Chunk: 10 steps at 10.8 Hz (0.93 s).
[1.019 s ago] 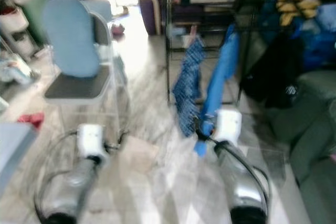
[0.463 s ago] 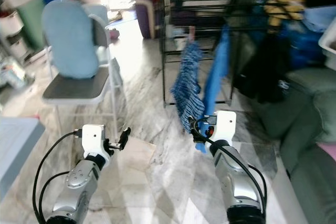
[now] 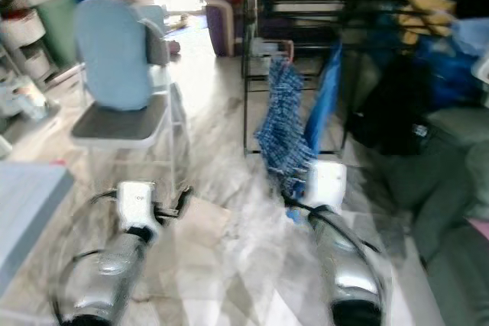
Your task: Hang hanger
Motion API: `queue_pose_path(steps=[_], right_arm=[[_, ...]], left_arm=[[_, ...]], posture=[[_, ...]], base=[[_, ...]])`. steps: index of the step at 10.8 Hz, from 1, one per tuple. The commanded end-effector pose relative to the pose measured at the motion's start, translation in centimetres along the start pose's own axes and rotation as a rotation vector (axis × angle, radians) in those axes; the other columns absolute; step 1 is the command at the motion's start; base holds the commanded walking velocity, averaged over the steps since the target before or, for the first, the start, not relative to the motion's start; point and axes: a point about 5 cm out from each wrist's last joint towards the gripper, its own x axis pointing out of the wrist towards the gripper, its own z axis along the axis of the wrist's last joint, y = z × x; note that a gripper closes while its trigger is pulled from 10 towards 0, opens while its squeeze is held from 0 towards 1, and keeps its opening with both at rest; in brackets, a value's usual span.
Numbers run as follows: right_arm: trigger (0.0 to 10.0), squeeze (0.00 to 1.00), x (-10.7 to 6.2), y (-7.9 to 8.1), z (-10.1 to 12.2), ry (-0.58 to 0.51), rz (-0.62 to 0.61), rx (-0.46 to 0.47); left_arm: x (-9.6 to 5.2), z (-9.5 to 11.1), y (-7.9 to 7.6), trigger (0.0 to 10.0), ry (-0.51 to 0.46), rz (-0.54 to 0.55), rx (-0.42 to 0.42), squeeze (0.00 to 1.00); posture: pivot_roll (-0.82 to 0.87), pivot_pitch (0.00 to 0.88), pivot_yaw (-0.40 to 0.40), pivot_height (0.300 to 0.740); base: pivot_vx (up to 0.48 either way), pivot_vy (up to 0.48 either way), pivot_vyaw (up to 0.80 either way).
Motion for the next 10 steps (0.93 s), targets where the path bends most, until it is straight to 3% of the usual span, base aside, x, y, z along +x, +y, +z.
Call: queue_pose_path(steps=[1, 7, 9, 10], right_arm=[[10.0, 0.00, -0.2, -1.0, 0.2, -0.004, -0.028, -0.009], [10.0, 0.00, -0.1, -0.8, 0.0, 0.008, -0.011, -0.017], [10.0, 0.00, -0.2, -0.6, -0.3, 0.029, 0.020, -0.036], [10.0, 0.00, 0.0, -0.1, -0.6, 0.052, 0.059, -0.052]], left_arm=[[0.3, 0.5, -0.8, 10.0, -0.020, -0.022, 0.001, 0.00], [0.0, 0.1, -0.4, 10.0, 0.002, 0.019, 0.022, 0.00], [-0.7, 0.0, 1.0, 10.0, -0.004, 0.132, 0.038, 0.00], [-1.9, -0.1, 2.2, 10.0, -0.012, 0.190, 0.044, 0.00]], posture=[[-0.13, 0.000, 0.058, 0.740], [-0.12, 0.000, 0.048, 0.740], [-0.10, 0.000, 0.020, 0.740], [-0.05, 0.000, -0.028, 0.740]], base=[[0.307, 0.000, 0.00], [0.261, 0.000, 0.00], [0.000, 0.000, 0.00], [0.000, 0.000, 0.00]])
